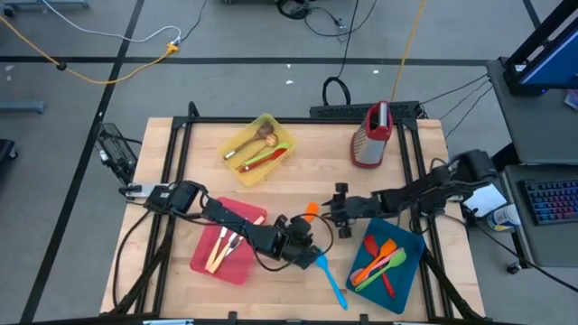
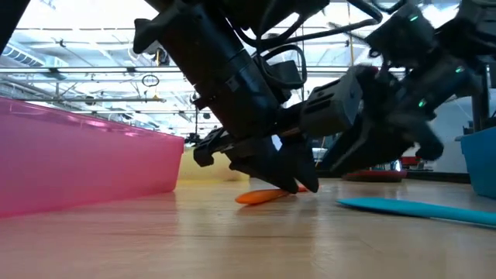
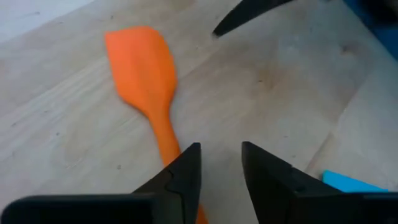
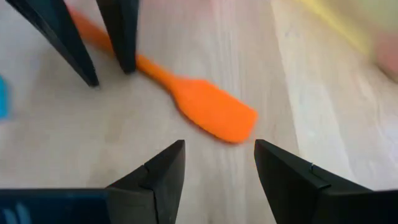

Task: Pick & Place Kitchen Items
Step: Put the orange baking spatula into the blue bin

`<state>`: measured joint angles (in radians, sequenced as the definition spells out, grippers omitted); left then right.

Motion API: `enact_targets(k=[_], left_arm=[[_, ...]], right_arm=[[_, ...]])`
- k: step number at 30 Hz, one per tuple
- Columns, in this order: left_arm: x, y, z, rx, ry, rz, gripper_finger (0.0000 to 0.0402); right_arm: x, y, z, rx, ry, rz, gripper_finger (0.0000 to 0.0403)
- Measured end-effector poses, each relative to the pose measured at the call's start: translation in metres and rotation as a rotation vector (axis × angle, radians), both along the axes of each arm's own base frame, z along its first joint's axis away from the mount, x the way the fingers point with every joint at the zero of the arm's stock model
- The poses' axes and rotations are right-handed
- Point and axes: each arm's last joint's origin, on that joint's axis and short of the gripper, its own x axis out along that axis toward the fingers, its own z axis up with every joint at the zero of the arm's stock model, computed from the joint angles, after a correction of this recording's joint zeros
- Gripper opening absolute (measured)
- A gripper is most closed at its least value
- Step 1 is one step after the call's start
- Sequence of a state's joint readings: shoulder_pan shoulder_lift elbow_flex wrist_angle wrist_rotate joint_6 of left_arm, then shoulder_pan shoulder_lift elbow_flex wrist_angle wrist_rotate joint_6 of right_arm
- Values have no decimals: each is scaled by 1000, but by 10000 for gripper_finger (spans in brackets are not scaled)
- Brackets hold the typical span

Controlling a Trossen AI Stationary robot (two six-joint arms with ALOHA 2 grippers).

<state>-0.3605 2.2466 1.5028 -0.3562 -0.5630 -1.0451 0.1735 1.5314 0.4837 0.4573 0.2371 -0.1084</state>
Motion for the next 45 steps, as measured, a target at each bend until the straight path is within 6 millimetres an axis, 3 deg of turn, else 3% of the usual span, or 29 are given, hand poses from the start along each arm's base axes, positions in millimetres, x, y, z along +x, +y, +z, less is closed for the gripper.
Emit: enact_targets(k=[10,21,26,34,38,45], left_arm=[[2,11,0,26,33,-17,126],[3,14,0,31,46,-32,127],[3,15,9,18,35,-43,127],[-5,16,46,7,13,-68,127],[-12,16,41,-5,63,-16,127],[-6,13,9,-3,67,41,127]], right_arm=[[31,-9,-23,-172,91,72,187],[36,-31,-25,-230,80,135,182],[35,-38,-26,-211,98,132,136],[33,-42,-28,-211,116,188,11],[33,-42,-28,-214,114,187,6],[35,-42,-26,-192,83,164,1]])
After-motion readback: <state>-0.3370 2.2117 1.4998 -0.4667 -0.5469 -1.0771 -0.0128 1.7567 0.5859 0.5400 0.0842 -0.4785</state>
